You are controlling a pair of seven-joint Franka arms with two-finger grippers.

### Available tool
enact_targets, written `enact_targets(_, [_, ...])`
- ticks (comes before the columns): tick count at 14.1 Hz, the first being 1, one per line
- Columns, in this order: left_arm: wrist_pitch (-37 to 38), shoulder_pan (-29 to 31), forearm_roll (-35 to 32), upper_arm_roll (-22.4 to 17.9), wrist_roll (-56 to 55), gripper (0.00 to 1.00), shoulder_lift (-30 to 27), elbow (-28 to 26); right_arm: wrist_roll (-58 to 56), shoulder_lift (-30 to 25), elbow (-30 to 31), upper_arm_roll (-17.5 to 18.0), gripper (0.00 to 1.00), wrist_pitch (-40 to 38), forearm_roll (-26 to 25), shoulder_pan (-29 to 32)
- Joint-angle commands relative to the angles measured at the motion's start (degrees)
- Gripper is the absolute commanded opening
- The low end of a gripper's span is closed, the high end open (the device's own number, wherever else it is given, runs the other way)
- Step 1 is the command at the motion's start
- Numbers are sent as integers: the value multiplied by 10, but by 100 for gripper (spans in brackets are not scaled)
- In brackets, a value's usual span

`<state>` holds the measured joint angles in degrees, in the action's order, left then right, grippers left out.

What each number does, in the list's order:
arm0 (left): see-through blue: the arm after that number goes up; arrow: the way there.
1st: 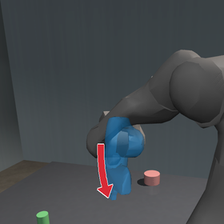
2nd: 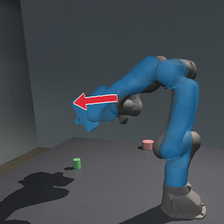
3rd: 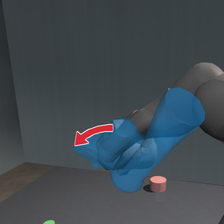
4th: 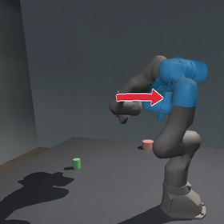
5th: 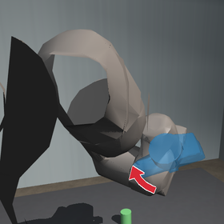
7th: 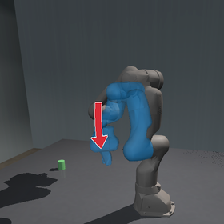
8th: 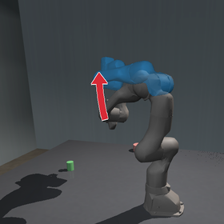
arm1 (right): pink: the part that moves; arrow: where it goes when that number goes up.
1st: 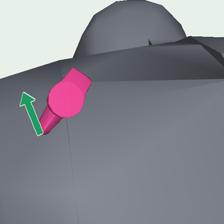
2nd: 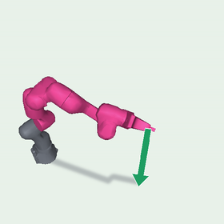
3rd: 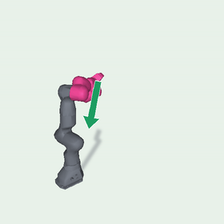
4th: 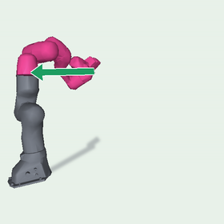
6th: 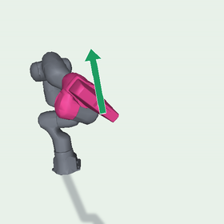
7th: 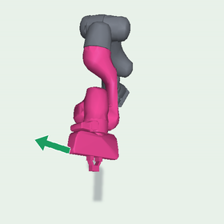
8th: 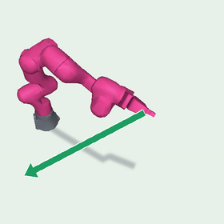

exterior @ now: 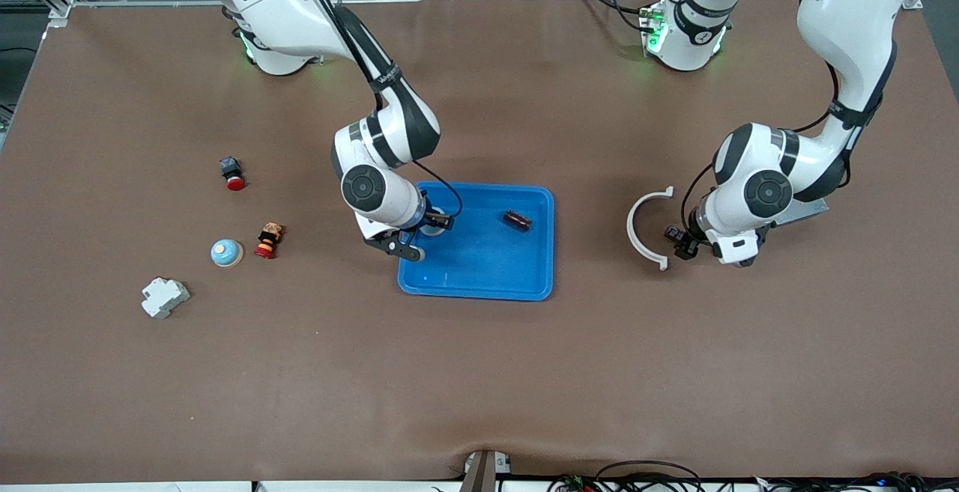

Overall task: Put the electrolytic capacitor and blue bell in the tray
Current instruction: 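Lower the bell into the tray while the left gripper grasps a capacitor, then release the bell with the right gripper while the left gripper carries the capacitor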

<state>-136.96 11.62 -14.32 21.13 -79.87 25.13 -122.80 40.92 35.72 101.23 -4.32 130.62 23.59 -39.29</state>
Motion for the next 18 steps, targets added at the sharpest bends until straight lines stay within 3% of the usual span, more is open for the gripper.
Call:
enact_targets(1, [-19, 7, -11, 5, -5, 80, 1, -14, 7, 6, -1, -7, 24, 11, -7, -12])
enact_targets(5, [-20, 8, -11, 6, -6, 69, 8, -13, 7, 11, -1, -7, 25, 20, -7, -20])
enact_targets(8, [-22, 10, -10, 6, -8, 40, 15, -5, 7, 13, -1, -7, 26, 20, -7, -20])
enact_targets(10, [-22, 9, -7, 7, -8, 25, 15, -4, 7, 14, -1, -7, 51, 20, -7, -20])
enact_targets(11, [-22, 10, -4, 7, -7, 23, 15, -3, 7, 14, -1, -7, 63, 20, -7, -20])
enact_targets(12, [-23, 9, -4, 7, -6, 0, 11, -2, 7, 14, -1, -7, 76, 20, -7, -20])
enact_targets(14, [-22, 8, -4, 7, -3, 0, 2, -1, 7, 13, -1, -7, 100, 17, -7, -20])
enact_targets(18, [-15, 5, -4, 8, -5, 0, -12, 9, 6, 8, 0, -7, 100, 8, -7, -19])
